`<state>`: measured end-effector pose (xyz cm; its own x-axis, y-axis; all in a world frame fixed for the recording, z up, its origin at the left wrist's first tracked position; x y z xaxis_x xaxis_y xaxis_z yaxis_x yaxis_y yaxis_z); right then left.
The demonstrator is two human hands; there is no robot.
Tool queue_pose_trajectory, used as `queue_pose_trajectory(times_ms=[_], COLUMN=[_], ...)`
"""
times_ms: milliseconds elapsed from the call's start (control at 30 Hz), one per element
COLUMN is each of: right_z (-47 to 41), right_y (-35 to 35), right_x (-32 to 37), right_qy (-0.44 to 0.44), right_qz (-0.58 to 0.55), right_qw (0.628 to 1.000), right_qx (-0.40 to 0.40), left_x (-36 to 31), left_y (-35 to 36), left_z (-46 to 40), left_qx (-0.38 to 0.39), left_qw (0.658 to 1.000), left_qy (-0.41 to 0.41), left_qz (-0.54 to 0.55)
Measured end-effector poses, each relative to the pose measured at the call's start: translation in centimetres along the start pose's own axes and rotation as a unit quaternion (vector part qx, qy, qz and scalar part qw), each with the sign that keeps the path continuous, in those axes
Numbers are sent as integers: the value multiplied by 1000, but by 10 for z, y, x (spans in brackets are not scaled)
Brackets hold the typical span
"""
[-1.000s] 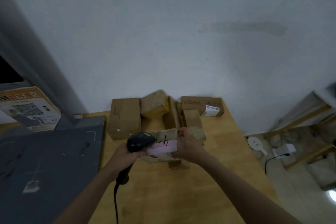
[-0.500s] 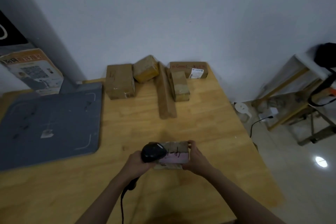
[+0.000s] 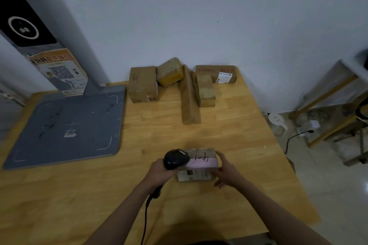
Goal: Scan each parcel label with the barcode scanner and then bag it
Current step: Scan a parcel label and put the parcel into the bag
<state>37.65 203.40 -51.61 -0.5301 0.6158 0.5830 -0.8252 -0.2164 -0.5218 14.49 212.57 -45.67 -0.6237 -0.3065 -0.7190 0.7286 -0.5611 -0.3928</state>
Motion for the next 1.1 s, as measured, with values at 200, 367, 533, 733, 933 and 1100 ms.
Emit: queue_pose_trajectory(times_ms=[200, 367, 533, 733, 933, 1100], right_z=[-16, -35, -61, -79, -85, -78], right_y=[-16, -19, -21, -13, -11, -7], right_x=[29, 48, 60, 72, 67, 59], right_qy=[-75, -71, -72, -114, -167, -173], right_qz=[120, 210, 278, 335, 306, 277], right_qw=[983, 967, 957, 934, 935, 942], right_qx=[-118, -126, -35, -46, -59, -71], left_x=[-5, -10, -9, -15, -28, -39], left_y=[3, -5, -10, -16, -27, -32], left_z=[-6, -11, -20, -34, -41, -39], left_qx=[5, 10, 53, 77, 71, 56], left_qw=[1000, 999, 998, 996, 997, 996], left_qy=[11, 19, -22, -43, -26, 13], left_qz=[6, 27, 28, 13, -27, -75])
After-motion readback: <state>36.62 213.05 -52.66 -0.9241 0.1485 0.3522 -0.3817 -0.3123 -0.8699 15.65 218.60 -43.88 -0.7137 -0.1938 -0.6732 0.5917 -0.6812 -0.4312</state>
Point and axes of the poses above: each hand's wrist, its own z-axis away from the middle knuckle, its own y-axis out of the palm, x = y × z, the point moved 8 cm from there along -z, towards the middle knuckle, and after that the axes turned 10 degrees about z, right-handed, at the moved point
